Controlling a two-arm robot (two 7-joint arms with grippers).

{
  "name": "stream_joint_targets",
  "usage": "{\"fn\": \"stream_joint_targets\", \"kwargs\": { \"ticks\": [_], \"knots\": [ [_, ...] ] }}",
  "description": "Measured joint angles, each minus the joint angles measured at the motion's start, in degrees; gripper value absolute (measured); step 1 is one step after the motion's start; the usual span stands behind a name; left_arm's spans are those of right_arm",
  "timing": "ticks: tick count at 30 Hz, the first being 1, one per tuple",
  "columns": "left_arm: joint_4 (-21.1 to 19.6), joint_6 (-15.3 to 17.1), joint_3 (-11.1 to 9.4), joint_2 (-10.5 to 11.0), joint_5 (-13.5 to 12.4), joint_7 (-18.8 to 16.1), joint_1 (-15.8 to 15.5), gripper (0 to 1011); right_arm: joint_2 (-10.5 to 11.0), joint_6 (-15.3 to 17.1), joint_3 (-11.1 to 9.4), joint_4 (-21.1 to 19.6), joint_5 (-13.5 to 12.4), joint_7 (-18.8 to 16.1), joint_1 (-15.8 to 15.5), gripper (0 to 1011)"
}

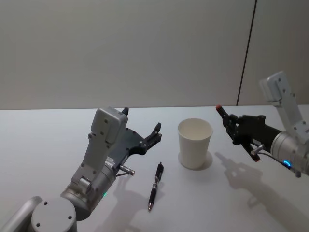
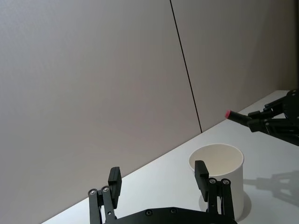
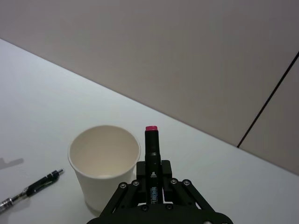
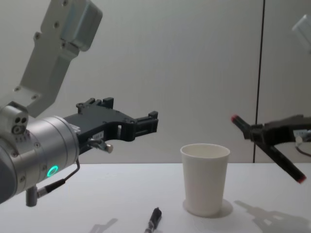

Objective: Place the pen into the pen holder.

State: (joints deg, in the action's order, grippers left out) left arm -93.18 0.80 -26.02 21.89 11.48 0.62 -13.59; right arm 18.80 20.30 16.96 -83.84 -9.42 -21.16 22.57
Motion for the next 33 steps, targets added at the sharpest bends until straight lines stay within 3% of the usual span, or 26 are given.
{"fn": "stream_joint_targets", "kwargs": {
  "ticks": [6, 8, 9, 19, 29, 30, 33],
  "knots": [
    [0.0, 0.0, 0.0, 0.0, 0.0, 0.0, 0.0, 1000, -0.05, -5.55, 0.21, -0.07, 0.36, -0.19, -0.29, 181],
    [0.0, 0.0, 0.0, 0.0, 0.0, 0.0, 0.0, 1000, -0.19, -9.1, 0.33, 0.36, 0.52, -0.62, -0.29, 181],
    [0.0, 0.0, 0.0, 0.0, 0.0, 0.0, 0.0, 1000, -0.19, -9.1, 0.33, 0.36, 0.52, -0.62, -0.29, 181],
    [0.0, 0.0, 0.0, 0.0, 0.0, 0.0, 0.0, 1000, -1.17, -21.55, 0.63, 3.82, 0.53, -3.29, 1.12, 181],
    [0.0, 0.0, 0.0, 0.0, 0.0, 0.0, 0.0, 1000, -3.65, -36.69, 1.0, 12.57, -1.38, -8.42, 5.61, 181],
    [0.0, 0.0, 0.0, 0.0, 0.0, 0.0, 0.0, 1000, -3.65, -36.69, 1.0, 12.57, -1.38, -8.42, 5.61, 181],
    [0.0, 0.0, 0.0, 0.0, 0.0, 0.0, 0.0, 1000, -5.0, -42.24, 1.16, 17.8, -2.54, -10.86, 8.35, 181]
  ]
}}
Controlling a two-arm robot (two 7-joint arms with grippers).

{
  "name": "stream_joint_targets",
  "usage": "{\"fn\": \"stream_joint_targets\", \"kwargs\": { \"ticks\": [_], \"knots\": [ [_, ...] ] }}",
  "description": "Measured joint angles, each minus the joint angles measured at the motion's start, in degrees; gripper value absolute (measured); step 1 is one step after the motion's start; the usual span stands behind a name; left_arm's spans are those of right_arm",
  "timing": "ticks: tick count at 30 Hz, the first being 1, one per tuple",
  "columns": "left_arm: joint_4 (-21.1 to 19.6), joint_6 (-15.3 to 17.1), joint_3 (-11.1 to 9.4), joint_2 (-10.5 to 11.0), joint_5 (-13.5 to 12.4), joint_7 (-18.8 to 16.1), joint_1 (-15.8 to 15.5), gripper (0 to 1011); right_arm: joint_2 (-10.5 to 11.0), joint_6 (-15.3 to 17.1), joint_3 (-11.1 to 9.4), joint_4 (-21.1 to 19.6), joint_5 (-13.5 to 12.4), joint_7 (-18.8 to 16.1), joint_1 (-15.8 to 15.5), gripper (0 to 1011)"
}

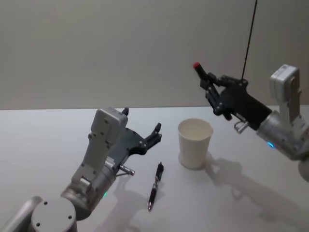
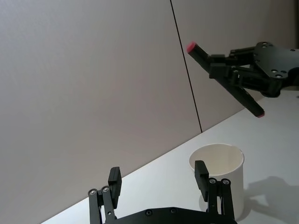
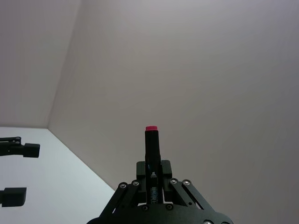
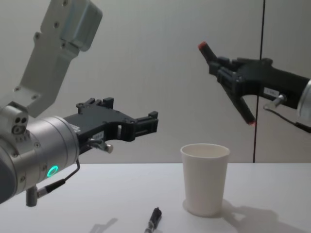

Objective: Place the pen into the pen holder.

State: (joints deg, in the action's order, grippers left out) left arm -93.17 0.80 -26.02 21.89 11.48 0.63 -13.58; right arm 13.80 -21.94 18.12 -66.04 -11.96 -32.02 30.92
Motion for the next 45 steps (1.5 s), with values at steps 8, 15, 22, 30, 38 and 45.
{"fn": "stream_joint_targets", "kwargs": {
  "ticks": [8, 15, 22, 30, 38, 45],
  "knots": [
    [0.0, 0.0, 0.0, 0.0, 0.0, 0.0, 0.0, 1000, -2.23, -7.69, 0.34, 8.78, -2.51, -4.09, 4.3, 181],
    [0.0, 0.0, 0.0, 0.0, 0.0, 0.0, 0.0, 1000, -4.07, -11.73, 0.66, 16.16, -5.48, -7.7, 7.71, 181],
    [0.0, 0.0, 0.0, 0.0, 0.0, 0.0, 0.0, 1000, -5.76, -14.42, 0.97, 23.6, -8.99, -11.78, 10.74, 181],
    [0.0, 0.0, 0.0, 0.0, 0.0, 0.0, 0.0, 1000, -7.38, -16.38, 1.34, 30.44, -11.55, -15.0, 13.66, 181],
    [0.0, 0.0, 0.0, 0.0, 0.0, 0.0, 0.0, 1000, -9.07, -18.29, 1.56, 37.97, -13.57, -18.0, 16.89, 181],
    [0.0, 0.0, 0.0, 0.0, 0.0, 0.0, 0.0, 1000, -10.14, -19.65, 1.56, 42.88, -14.68, -19.9, 19.04, 181]
  ]
}}
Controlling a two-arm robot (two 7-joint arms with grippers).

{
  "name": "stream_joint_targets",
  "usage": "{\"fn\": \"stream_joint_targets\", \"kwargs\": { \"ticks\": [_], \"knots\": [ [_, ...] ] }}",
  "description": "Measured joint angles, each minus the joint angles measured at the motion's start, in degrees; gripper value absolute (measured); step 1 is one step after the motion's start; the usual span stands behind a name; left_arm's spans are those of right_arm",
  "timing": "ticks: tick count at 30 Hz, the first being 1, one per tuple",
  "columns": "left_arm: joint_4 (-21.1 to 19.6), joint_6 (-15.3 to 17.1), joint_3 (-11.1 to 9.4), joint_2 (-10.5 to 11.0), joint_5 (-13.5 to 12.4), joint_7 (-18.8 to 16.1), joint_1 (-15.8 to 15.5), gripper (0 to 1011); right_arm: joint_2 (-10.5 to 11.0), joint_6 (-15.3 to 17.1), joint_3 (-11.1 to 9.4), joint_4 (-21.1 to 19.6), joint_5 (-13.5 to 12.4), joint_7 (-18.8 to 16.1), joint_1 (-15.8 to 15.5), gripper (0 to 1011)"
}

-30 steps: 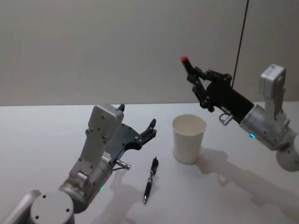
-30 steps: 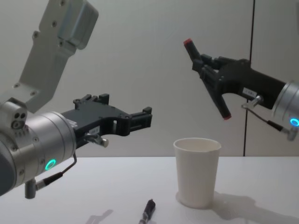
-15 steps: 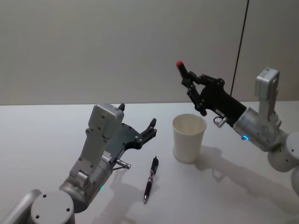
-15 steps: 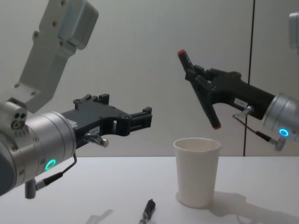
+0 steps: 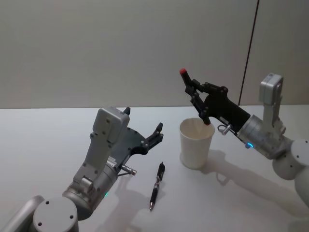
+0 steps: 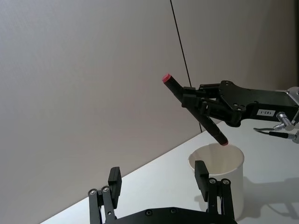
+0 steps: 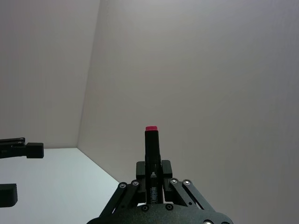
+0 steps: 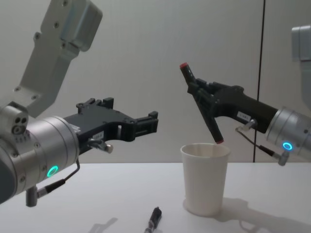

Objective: Place the pen into the pen holder.

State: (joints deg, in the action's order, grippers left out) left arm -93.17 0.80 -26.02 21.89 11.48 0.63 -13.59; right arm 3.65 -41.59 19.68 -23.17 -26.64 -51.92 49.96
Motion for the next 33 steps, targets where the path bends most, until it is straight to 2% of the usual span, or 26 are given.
{"fn": "stream_joint_targets", "kwargs": {
  "ticks": [3, 6, 7, 9, 16, 25, 26, 29, 33],
  "knots": [
    [0.0, 0.0, 0.0, 0.0, 0.0, 0.0, 0.0, 1000, -0.58, -0.7, -0.11, 2.7, -0.53, -1.05, 1.22, 201],
    [0.0, 0.0, 0.0, 0.0, 0.0, 0.0, 0.0, 1000, -1.01, -1.21, -0.25, 4.72, -0.86, -1.76, 2.15, 288],
    [0.0, 0.0, 0.0, 0.0, 0.0, 0.0, 0.0, 1000, -1.07, -1.32, -0.27, 5.01, -0.93, -1.91, 2.27, 348],
    [0.0, 0.0, 0.0, 0.0, 0.0, 0.0, 0.0, 1000, -1.25, -1.58, -0.36, 5.87, -1.08, -2.19, 2.66, 387],
    [0.0, 0.0, 0.0, 0.0, 0.0, 0.0, 0.0, 1000, -1.91, -2.63, -0.68, 8.85, -1.43, -3.33, 4.04, 630],
    [0.0, 0.0, 0.0, 0.0, 0.0, 0.0, 0.0, 1000, -2.32, -3.41, -1.08, 10.55, -1.5, -4.09, 4.82, 911],
    [0.0, 0.0, 0.0, 0.0, 0.0, 0.0, 0.0, 1000, -2.35, -3.52, -1.13, 10.69, -1.49, -4.19, 4.89, 911],
    [0.0, 0.0, 0.0, 0.0, 0.0, 0.0, 0.0, 1000, -2.4, -3.68, -1.29, 10.82, -1.5, -4.35, 4.94, 999],
    [0.0, 0.0, 0.0, 0.0, 0.0, 0.0, 0.0, 1000, -2.4, -3.78, -1.44, 10.78, -1.42, -4.4, 4.94, 1002]
  ]
}}
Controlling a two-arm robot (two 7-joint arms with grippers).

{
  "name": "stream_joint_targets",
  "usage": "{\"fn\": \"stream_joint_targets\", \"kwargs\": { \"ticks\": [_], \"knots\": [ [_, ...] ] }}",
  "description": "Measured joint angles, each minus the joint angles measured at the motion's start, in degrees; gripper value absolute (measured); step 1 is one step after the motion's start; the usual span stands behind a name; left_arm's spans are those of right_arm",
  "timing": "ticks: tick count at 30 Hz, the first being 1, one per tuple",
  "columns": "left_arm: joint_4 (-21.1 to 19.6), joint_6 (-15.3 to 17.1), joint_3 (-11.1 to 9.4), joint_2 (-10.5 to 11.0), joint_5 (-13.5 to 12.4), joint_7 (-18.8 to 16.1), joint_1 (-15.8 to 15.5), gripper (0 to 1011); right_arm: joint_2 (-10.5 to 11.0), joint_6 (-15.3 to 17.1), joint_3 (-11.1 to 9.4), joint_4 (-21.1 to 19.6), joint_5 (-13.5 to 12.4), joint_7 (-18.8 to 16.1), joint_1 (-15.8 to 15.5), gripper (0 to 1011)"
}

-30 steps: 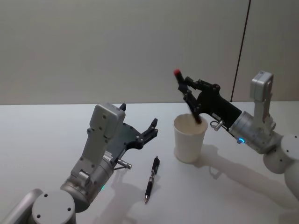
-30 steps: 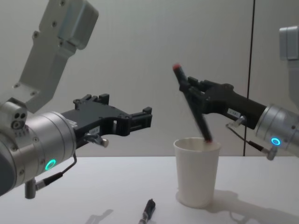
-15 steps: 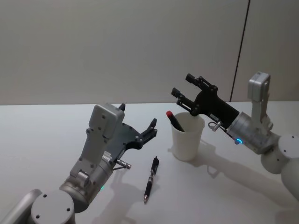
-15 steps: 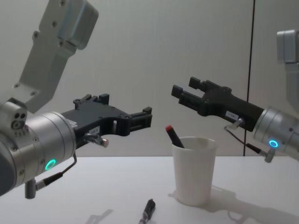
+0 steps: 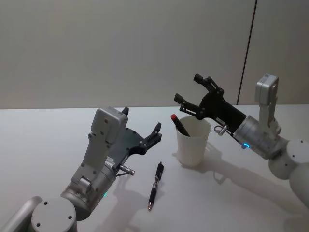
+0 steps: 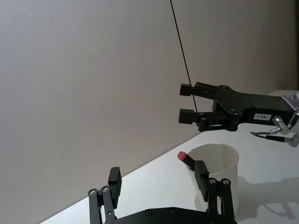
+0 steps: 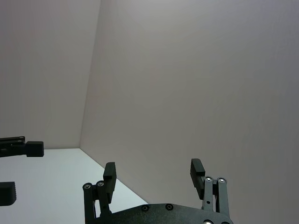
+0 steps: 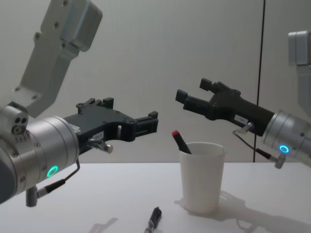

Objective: Place the pen into the pen holder.

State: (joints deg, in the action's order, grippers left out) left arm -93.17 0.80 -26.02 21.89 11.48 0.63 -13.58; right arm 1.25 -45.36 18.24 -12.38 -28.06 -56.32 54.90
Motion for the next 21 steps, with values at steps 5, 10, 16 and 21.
{"fn": "stream_joint_targets", "kwargs": {
  "ticks": [5, 10, 16, 21],
  "knots": [
    [0.0, 0.0, 0.0, 0.0, 0.0, 0.0, 0.0, 1000, 0.19, 0.01, -0.17, -1.29, 0.3, 0.25, -0.64, 1001],
    [0.0, 0.0, 0.0, 0.0, 0.0, 0.0, 0.0, 1000, 1.19, 1.29, -0.34, -6.47, 1.17, 2.07, -3.27, 1001],
    [0.0, 0.0, 0.0, 0.0, 0.0, 0.0, 0.0, 1000, 3.32, 5.06, -0.56, -17.21, 2.74, 6.39, -8.75, 1001],
    [0.0, 0.0, 0.0, 0.0, 0.0, 0.0, 0.0, 1000, 5.05, 7.92, -0.75, -25.8, 4.0, 10.18, -13.24, 1002]
  ]
}}
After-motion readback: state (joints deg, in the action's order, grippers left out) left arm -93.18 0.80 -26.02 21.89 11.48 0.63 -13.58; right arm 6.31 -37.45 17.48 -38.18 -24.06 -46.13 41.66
